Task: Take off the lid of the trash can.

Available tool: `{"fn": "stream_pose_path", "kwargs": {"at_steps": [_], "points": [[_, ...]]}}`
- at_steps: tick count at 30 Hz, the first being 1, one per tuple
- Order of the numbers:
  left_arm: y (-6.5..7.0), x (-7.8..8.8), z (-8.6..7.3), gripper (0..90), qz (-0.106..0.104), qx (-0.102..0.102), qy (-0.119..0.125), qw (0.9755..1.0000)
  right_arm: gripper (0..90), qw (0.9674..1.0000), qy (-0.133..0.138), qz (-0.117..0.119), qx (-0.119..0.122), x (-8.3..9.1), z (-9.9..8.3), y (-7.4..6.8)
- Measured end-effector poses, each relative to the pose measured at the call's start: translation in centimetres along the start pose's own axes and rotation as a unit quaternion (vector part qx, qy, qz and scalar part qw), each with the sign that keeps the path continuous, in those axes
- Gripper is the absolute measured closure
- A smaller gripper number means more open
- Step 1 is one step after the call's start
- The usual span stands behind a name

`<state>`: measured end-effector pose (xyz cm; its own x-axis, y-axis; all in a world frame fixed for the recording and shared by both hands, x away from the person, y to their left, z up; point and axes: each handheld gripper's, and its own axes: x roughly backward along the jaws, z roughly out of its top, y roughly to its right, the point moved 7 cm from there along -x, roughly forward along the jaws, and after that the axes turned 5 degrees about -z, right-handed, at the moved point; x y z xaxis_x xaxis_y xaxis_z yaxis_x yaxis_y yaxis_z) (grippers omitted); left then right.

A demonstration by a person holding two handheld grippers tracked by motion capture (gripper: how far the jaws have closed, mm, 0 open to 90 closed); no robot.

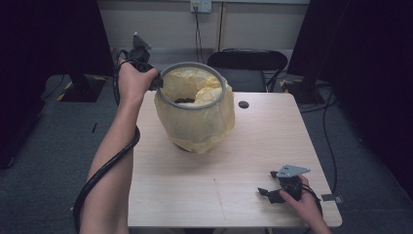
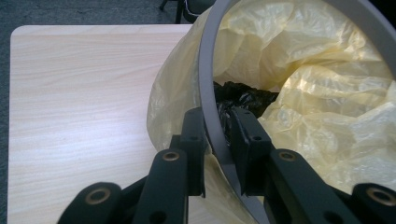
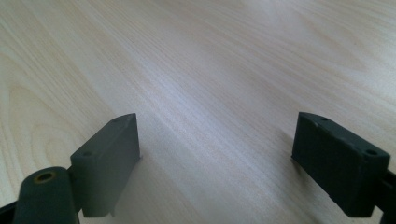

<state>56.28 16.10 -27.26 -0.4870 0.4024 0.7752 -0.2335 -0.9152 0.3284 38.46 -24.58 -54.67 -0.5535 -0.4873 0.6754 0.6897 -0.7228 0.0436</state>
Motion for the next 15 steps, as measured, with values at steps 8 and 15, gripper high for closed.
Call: {"fn": "stream_pose_path", "kwargs": {"at_steps": [8, 15], "points": [[-0.2, 0.6, 0.6, 78.5, -0.042, 0.046, 0.021, 0.9978, 14.2, 1.0, -0.001, -0.001, 0.002, 0.0, 0.0, 0.0], [-0.3, 1.3, 1.1, 80.4, -0.066, 0.071, 0.032, 0.9948, 14.2, 1.0, -0.002, -0.001, 0.001, 0.0, 0.0, -0.1]]}}
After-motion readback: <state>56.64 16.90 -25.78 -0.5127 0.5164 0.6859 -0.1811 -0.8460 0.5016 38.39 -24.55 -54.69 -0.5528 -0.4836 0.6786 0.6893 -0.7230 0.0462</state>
